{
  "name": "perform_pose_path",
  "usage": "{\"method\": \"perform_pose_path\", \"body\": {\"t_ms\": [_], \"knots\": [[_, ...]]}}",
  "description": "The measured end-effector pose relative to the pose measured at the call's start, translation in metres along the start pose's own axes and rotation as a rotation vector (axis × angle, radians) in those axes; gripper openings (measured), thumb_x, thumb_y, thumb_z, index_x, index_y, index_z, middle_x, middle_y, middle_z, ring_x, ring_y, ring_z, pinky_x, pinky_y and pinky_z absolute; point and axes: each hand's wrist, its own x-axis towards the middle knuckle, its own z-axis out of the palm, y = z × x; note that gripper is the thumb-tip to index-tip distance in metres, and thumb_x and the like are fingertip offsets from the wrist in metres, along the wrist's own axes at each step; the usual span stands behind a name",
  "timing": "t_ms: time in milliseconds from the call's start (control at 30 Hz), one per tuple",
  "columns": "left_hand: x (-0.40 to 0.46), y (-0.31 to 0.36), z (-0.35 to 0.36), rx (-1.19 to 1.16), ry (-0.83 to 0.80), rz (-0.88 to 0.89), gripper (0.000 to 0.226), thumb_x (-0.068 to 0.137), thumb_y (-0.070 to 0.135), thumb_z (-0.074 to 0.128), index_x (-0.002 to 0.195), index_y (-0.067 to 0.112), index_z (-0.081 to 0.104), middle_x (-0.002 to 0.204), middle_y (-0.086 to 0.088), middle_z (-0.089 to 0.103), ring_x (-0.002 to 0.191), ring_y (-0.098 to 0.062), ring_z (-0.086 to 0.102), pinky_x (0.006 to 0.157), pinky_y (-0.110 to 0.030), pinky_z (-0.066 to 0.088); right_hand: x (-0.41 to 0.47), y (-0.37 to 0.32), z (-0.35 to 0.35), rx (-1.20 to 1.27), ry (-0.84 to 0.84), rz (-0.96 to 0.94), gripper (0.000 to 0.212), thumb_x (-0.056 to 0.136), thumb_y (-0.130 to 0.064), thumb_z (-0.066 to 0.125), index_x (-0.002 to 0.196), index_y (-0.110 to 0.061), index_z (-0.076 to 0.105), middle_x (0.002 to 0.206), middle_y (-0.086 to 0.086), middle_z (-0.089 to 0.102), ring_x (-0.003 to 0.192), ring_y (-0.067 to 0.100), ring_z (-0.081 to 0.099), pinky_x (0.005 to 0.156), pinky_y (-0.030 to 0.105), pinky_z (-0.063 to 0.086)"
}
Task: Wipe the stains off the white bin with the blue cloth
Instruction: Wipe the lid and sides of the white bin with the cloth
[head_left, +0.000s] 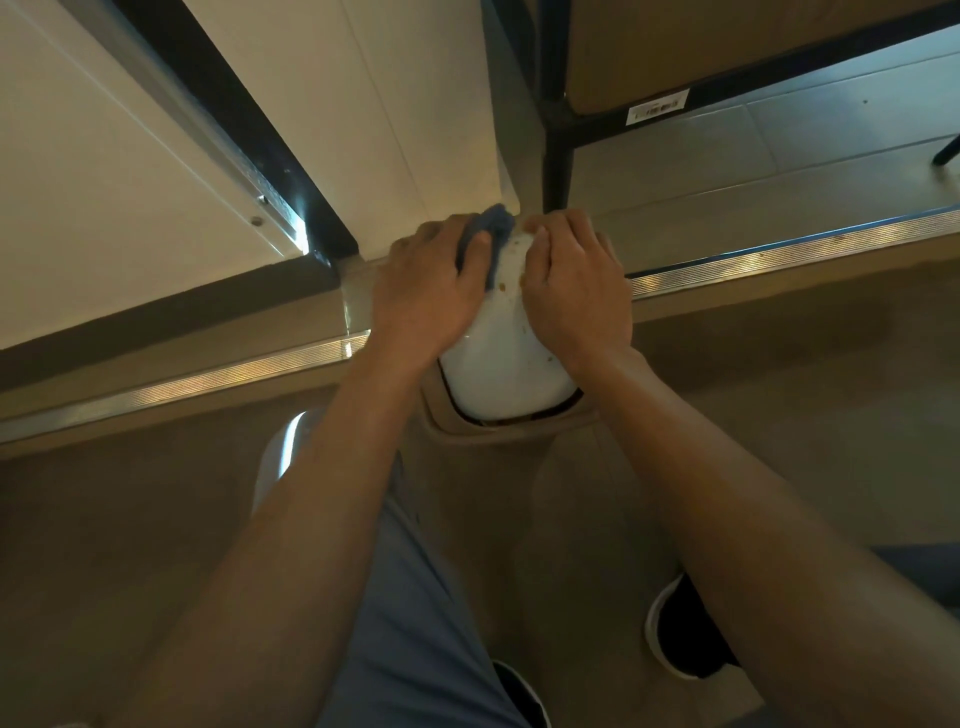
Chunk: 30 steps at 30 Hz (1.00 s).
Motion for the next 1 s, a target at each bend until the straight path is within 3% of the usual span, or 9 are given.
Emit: {"method": "perform_pose_path", "body": {"t_ms": [133, 233, 333, 533, 600, 733, 833, 933, 1000], "knots": [[-0.03, -0.033, -0.001, -0.074, 0.049, 0.219, 0.048, 0.106, 0.045, 0.035, 0.147, 0.023, 0.05, 0.148, -0.001, 0.051, 0.136, -0.015, 0.044, 0.113, -0.031, 0.033, -0.002, -0.001, 0.001, 0.005, 0.0, -0.021, 0.038, 0.103, -0.032, 0.028, 0.119, -0.016, 0.059, 0.121, 0.003, 0.058, 0.106, 0.021, 0.058, 0.081, 0.038, 0.051], [-0.016, -0.035, -0.005, -0.21, 0.05, -0.019, 0.043, 0.105, 0.049, 0.034, 0.13, 0.024, 0.059, 0.123, -0.002, 0.063, 0.117, -0.019, 0.057, 0.1, -0.039, 0.046, -0.002, 0.001, -0.001, 0.01, -0.018, -0.019, 0.036, 0.104, -0.032, 0.03, 0.12, -0.018, 0.058, 0.123, 0.0, 0.056, 0.109, 0.019, 0.056, 0.081, 0.034, 0.048], [0.003, -0.012, -0.002, -0.074, 0.031, -0.196, 0.042, 0.105, 0.048, 0.031, 0.119, 0.022, 0.06, 0.107, -0.005, 0.065, 0.103, -0.027, 0.061, 0.084, -0.039, 0.046, -0.001, 0.0, -0.001, 0.018, -0.022, -0.009, 0.034, 0.105, -0.031, 0.032, 0.121, -0.018, 0.059, 0.123, 0.0, 0.056, 0.11, 0.019, 0.055, 0.079, 0.03, 0.044], [-0.034, -0.028, 0.004, -0.033, 0.109, 0.228, 0.051, 0.106, 0.044, 0.032, 0.147, 0.021, 0.051, 0.149, -0.001, 0.052, 0.137, -0.019, 0.045, 0.114, -0.034, 0.033, -0.003, 0.0, 0.0, 0.014, 0.0, -0.007, 0.033, 0.104, -0.029, 0.033, 0.12, -0.017, 0.059, 0.122, 0.001, 0.058, 0.109, 0.021, 0.057, 0.08, 0.036, 0.051], [-0.035, -0.04, -0.001, -0.127, 0.115, 0.127, 0.047, 0.107, 0.045, 0.033, 0.145, 0.025, 0.052, 0.145, 0.002, 0.054, 0.134, -0.015, 0.047, 0.108, -0.03, 0.036, -0.002, 0.001, -0.001, 0.007, -0.017, -0.022, 0.032, 0.105, -0.03, 0.034, 0.12, -0.017, 0.059, 0.123, 0.001, 0.057, 0.11, 0.02, 0.056, 0.079, 0.032, 0.047], [-0.006, -0.017, -0.001, -0.174, 0.104, -0.195, 0.038, 0.106, 0.044, 0.034, 0.122, 0.024, 0.061, 0.109, -0.001, 0.067, 0.106, -0.024, 0.062, 0.085, -0.036, 0.045, -0.001, 0.001, -0.001, 0.004, -0.022, -0.009, 0.033, 0.105, -0.031, 0.032, 0.12, -0.019, 0.059, 0.124, 0.0, 0.056, 0.11, 0.019, 0.055, 0.078, 0.032, 0.045], [-0.012, 0.001, 0.003, -0.098, 0.127, -0.01, 0.043, 0.105, 0.041, 0.034, 0.137, 0.023, 0.058, 0.128, -0.002, 0.064, 0.117, -0.022, 0.058, 0.098, -0.04, 0.044, -0.001, 0.0, -0.001, 0.014, 0.0, 0.001, 0.034, 0.104, -0.03, 0.033, 0.119, -0.017, 0.06, 0.123, 0.001, 0.057, 0.11, 0.021, 0.056, 0.08, 0.037, 0.049], [-0.038, -0.017, 0.008, -0.068, 0.166, 0.238, 0.045, 0.107, 0.037, 0.036, 0.145, 0.021, 0.053, 0.148, -0.001, 0.053, 0.137, -0.021, 0.045, 0.117, -0.037, 0.031, -0.002, -0.001, -0.002, 0.01, 0.007, -0.008, 0.033, 0.104, -0.029, 0.033, 0.119, -0.016, 0.06, 0.123, 0.003, 0.057, 0.109, 0.022, 0.057, 0.079, 0.037, 0.05], [-0.042, -0.031, 0.005, -0.141, 0.159, 0.198, 0.042, 0.109, 0.038, 0.036, 0.147, 0.026, 0.05, 0.15, 0.004, 0.048, 0.14, -0.017, 0.042, 0.117, -0.031, 0.03, -0.002, 0.0, -0.002, 0.0, -0.011, -0.012, 0.034, 0.105, -0.03, 0.034, 0.122, -0.017, 0.059, 0.125, 0.002, 0.056, 0.112, 0.02, 0.055, 0.079, 0.032, 0.046]]}}
